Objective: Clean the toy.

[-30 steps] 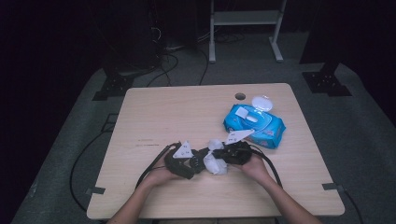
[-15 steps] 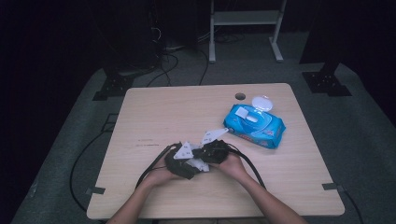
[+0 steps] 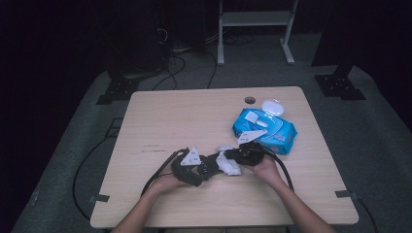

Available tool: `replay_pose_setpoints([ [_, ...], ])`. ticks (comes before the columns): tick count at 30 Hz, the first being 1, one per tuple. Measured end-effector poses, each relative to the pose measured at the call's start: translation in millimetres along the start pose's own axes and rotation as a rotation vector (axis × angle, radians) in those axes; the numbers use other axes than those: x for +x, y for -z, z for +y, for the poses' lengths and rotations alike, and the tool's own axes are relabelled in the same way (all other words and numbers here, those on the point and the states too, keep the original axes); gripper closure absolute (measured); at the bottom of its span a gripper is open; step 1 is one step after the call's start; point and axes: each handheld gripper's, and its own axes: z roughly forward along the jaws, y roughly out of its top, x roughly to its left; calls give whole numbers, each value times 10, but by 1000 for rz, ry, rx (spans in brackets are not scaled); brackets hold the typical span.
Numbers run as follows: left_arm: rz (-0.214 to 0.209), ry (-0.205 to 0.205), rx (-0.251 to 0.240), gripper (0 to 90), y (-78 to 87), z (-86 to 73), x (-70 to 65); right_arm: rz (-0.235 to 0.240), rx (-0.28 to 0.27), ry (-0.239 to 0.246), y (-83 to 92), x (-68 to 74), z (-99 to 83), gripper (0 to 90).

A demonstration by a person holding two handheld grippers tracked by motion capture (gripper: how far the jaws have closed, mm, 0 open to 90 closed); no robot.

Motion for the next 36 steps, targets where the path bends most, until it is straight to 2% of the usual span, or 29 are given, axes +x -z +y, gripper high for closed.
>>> replay_pose_setpoints([
  [4, -11, 28, 5, 247, -1, -4, 17, 28, -6, 15, 88, 27, -68, 823],
  [9, -5, 19, 6, 241, -8, 0, 7, 64, 14, 50, 29, 132, -79, 822],
  [12, -13, 31, 0, 237, 0, -2, 23, 70, 14, 41, 33, 118, -88, 820],
  [17, -51, 103, -26, 200, 17, -9, 75, 79, 9, 37, 34, 117, -134, 818],
  [18, -48, 98, -22, 205, 14, -8, 71, 77, 8, 37, 32, 119, -133, 818],
  [20, -39, 60, -4, 223, 8, -2, 49, 77, 9, 46, 19, 143, -111, 818],
  [23, -32, 34, -3, 244, -2, 8, 18, 84, 2, 61, -16, 192, -77, 817],
  [25, -27, 33, -4, 248, -11, 10, 18, 113, -6, 49, -52, 218, -46, 818],
  [31, -15, 11, -2, 249, -7, 18, 6, 144, 0, 104, -279, 395, 132, 821],
  [34, -16, 12, -1, 249, -7, 16, 7, 174, 7, 121, -414, 487, 220, 821],
  [36, -11, 17, 2, 248, -8, 12, 10, 176, 17, 139, -484, 544, 273, 822],
])
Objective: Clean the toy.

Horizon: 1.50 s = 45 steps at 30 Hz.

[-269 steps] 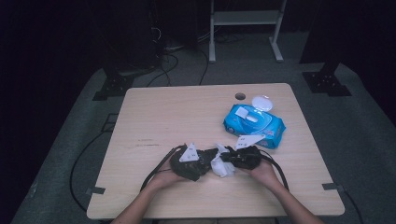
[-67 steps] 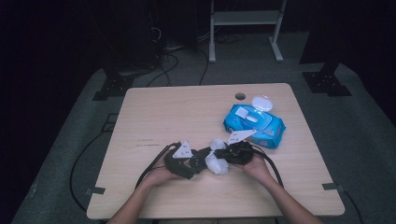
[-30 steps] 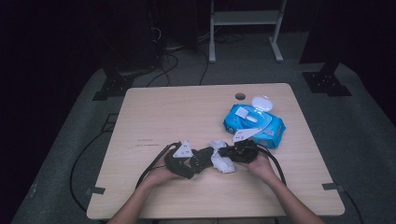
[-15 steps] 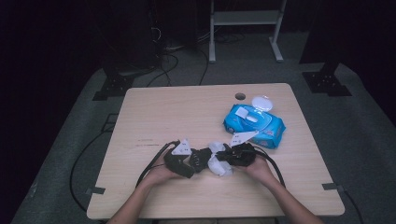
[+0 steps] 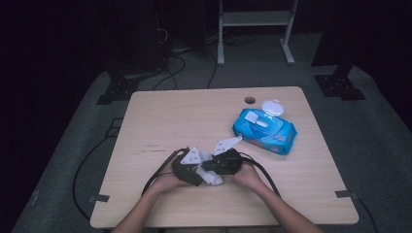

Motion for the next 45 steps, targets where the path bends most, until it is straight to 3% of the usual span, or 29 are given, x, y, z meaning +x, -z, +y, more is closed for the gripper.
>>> replay_pose_setpoints([
  [3, 5, 1, 2, 248, 12, -12, 15, -13, 10, 10, -16, -17, 30, 824],
  [6, 10, -7, -1, 248, 8, -9, 4, -66, 7, 0, 67, -112, -2, 825],
  [13, 11, -11, -2, 248, 9, -12, 2, -187, -7, -98, 450, -476, -249, 824],
  [16, 10, -12, -2, 248, 8, -12, 3, -206, -15, -134, 628, -538, -384, 824],
  [19, 13, -14, -12, 248, 16, -8, -1, -195, -23, -162, 746, -508, -522, 824],
  [23, 15, -24, -15, 248, 25, 6, -6, -186, -1, -147, 778, -409, -612, 824],
  [27, 19, -42, 6, 248, 12, 2, -14, -166, -10, -140, 719, -388, -501, 824],
  [32, 20, -47, 4, 248, 9, 4, -18, -124, -18, -92, 428, -316, -289, 824],
  [35, 21, -45, -1, 248, 12, -5, -18, -124, -13, -77, 377, -319, -234, 821],
  [40, 19, -47, -2, 248, 13, -6, -13, -183, -12, -127, 572, -432, -359, 786],
  [42, 14, -36, -13, 247, 19, 1, -9, -167, -11, -171, 624, -474, -414, 746],
  [45, -10, -1, -25, 245, 55, 9, 25, -166, 19, -151, 614, -462, -437, 738],
])
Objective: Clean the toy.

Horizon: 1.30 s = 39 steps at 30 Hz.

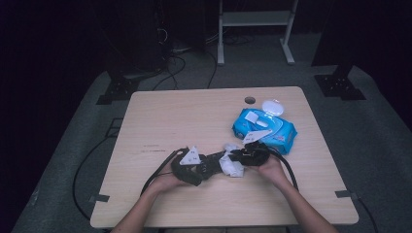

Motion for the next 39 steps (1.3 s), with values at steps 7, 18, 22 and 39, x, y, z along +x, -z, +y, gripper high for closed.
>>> replay_pose_setpoints([
  [7, -82, 185, -56, 195, 96, -54, 164, 28, -10, 10, -20, 2, -29, 708],
  [18, -144, 417, -126, 219, 101, -125, 329, 41, -30, 48, 8, 34, -99, 701],
  [22, -150, 445, -147, 269, 107, -131, 354, 49, -34, 57, 6, 34, -107, 703],
  [39, -113, 427, -155, 273, 123, -118, 345, 46, -18, 131, 1, 47, -70, 699],
])
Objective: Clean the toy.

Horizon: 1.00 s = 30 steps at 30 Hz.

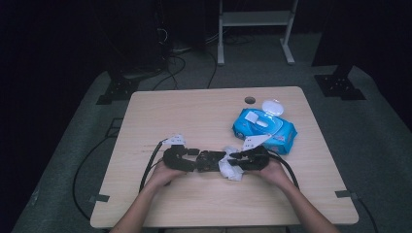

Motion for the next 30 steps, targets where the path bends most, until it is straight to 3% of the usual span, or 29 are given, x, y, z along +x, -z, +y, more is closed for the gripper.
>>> replay_pose_setpoints([
  [5, 20, -42, 61, 324, -38, -21, -34, 6, -4, -17, 14, -2, 53, 702],
  [7, 17, -39, 64, 327, -34, -25, -33, 7, -25, -44, 33, -12, 77, 704],
  [9, 16, -44, 61, 329, -32, -23, -40, 6, -20, -31, 26, -3, 86, 703],
  [13, 40, -37, 30, 298, -31, 11, -31, 6, -6, -20, -2, 2, 70, 704],
  [18, 44, -22, 44, 252, -24, 26, 17, 7, -5, -18, -10, -7, 68, 708],
  [22, 48, 0, 27, 252, -11, 46, 62, 1, -4, -7, -20, -11, 67, 708],
  [26, 46, 21, 49, 252, -44, 55, 96, 6, -6, -13, -22, -16, 62, 708],
  [30, 16, 25, 93, 259, -98, 68, 90, 14, -10, -16, -15, -12, 60, 710],
])
